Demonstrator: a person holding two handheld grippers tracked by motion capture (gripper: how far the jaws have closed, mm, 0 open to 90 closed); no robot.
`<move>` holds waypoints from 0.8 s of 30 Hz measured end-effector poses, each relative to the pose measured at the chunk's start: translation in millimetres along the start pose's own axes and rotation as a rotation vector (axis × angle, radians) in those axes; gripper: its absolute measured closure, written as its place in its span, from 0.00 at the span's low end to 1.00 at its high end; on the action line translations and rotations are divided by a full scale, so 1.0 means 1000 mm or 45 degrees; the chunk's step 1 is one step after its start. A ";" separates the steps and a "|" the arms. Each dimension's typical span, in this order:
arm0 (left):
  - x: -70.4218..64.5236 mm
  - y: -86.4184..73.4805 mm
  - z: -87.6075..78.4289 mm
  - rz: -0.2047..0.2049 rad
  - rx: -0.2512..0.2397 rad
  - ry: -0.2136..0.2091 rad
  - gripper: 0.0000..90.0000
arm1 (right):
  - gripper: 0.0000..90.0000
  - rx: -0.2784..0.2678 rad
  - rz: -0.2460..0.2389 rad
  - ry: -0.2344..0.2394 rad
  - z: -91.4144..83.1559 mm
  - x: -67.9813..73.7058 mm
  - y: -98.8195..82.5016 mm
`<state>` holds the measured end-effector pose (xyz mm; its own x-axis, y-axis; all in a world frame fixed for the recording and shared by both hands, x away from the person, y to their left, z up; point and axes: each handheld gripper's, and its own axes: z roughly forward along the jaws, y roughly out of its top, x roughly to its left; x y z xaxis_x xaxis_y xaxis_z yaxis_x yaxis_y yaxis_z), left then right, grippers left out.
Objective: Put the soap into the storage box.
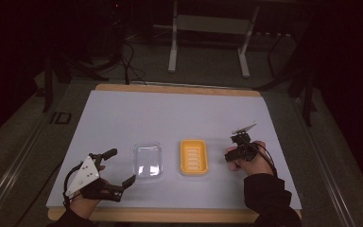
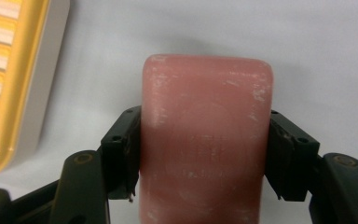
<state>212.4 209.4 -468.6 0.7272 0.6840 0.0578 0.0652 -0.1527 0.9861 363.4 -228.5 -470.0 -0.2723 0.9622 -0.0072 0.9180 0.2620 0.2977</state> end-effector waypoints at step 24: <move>-0.008 -0.001 0.009 0.036 0.027 -0.074 0.00 | 0.41 -0.031 0.082 -0.052 -0.035 0.020 0.014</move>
<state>212.4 197.9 -471.0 0.7674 0.6367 0.0758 0.0583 -0.1870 0.9806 360.6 -208.7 -433.1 -0.2008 0.9793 -0.0262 0.9258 0.1984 0.3218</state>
